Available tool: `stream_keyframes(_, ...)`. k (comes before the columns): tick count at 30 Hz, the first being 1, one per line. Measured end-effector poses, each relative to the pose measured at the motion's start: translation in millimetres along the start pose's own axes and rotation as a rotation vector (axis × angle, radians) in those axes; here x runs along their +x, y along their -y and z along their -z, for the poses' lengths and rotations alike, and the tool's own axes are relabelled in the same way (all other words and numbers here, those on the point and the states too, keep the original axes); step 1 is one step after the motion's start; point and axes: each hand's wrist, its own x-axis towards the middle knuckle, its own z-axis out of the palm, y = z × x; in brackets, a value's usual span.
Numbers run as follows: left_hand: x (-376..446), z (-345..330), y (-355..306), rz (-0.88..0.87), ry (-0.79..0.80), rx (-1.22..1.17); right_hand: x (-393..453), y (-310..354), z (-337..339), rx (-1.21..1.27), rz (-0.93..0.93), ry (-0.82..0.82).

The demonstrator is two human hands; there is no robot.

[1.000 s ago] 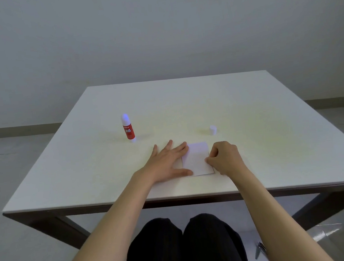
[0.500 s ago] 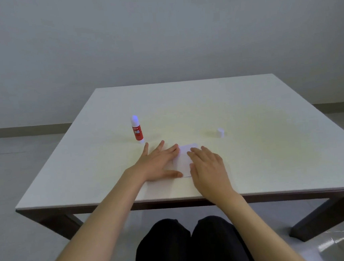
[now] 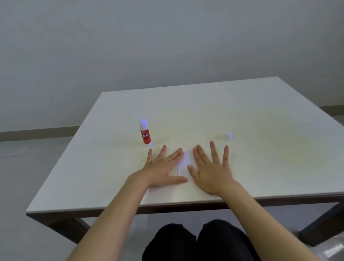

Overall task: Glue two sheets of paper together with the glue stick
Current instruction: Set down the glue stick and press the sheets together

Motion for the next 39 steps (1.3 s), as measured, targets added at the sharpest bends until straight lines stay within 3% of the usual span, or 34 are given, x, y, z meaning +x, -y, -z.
stream_keyframes(4, 0, -2, 1, -0.006, -0.004, -0.013, -25, 10, -17, -0.04, 0.177, -0.015)
stream_keyframes(9, 0, -3, 2, 0.011, -0.015, -0.002, -13, -12, 1, 0.001, -0.003, 0.026)
stream_keyframes(15, 1, 0, 1, 0.016, -0.002, 0.036, -49, 14, -19, -0.042, 0.205, -0.084)
stream_keyframes(21, 0, -1, 1, 0.015, 0.003, 0.005, -43, -7, -4, -0.021, 0.055, -0.068)
stream_keyframes(27, 1, -5, 5, -0.014, -0.017, -0.05, -65, 6, -16, 0.016, 0.19, -0.106)
stream_keyframes(33, 2, -7, 8, -0.018, -0.027, -0.061, -38, -7, -4, 0.026, 0.002, -0.061)
stream_keyframes(37, 3, -7, 8, -0.022, -0.017, -0.062, -42, 12, -15, 0.065, 0.217, -0.059)
stream_keyframes(39, 3, -7, 8, -0.024, -0.015, -0.069, -32, 1, -11, 0.063, 0.218, -0.04)
